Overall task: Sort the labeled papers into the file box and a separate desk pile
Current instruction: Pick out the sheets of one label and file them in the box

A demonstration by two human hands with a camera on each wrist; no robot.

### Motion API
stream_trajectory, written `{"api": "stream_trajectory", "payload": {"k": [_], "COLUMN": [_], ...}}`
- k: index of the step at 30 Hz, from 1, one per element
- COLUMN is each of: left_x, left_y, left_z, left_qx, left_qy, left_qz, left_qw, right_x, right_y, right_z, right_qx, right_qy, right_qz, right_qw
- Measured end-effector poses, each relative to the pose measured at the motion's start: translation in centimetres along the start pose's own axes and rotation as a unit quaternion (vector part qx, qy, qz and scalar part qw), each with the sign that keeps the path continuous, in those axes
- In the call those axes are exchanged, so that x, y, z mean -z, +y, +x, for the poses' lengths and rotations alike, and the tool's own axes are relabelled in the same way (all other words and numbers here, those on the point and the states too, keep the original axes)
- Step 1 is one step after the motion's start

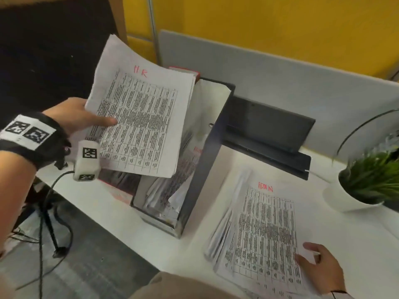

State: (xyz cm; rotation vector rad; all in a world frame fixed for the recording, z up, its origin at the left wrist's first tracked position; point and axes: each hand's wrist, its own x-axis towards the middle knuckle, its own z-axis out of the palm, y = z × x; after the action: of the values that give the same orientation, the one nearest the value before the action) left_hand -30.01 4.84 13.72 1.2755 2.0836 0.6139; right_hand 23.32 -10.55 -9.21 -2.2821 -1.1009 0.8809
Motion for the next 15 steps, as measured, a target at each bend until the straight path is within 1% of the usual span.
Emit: {"api": "stream_trajectory", "payload": {"k": [3, 6, 9, 13, 15], "left_x": [-1.0, -3.6, -6.5, -9.5, -10.6], "left_y": [-1.0, -1.5, -1.4, -1.3, -1.4], "left_z": [1.7, 2.8, 3.7, 5.0, 5.5], "left_qx": [0.010, 0.009, 0.003, -0.018, -0.026], "left_qy": [-0.005, 0.016, 0.020, 0.000, -0.019], "left_qz": [0.075, 0.123, 0.171, 0.231, 0.240], "left_qw": [0.997, 0.992, 0.985, 0.973, 0.970], "right_x": [-0.2, -0.3, -0.3, -0.4, -0.5], "right_y": [-0.4, -0.8, -1.0, -0.8, -0.6], "right_z": [-0.4, -0.7, -1.0, -1.3, -1.4], "right_qx": [-0.004, -0.011, -0.014, -0.012, -0.008], "right_qy": [0.000, -0.002, -0.004, 0.012, 0.016], "right_qz": [0.009, 0.011, 0.011, 0.006, 0.002], "right_qw": [1.000, 1.000, 1.000, 1.000, 1.000]}}
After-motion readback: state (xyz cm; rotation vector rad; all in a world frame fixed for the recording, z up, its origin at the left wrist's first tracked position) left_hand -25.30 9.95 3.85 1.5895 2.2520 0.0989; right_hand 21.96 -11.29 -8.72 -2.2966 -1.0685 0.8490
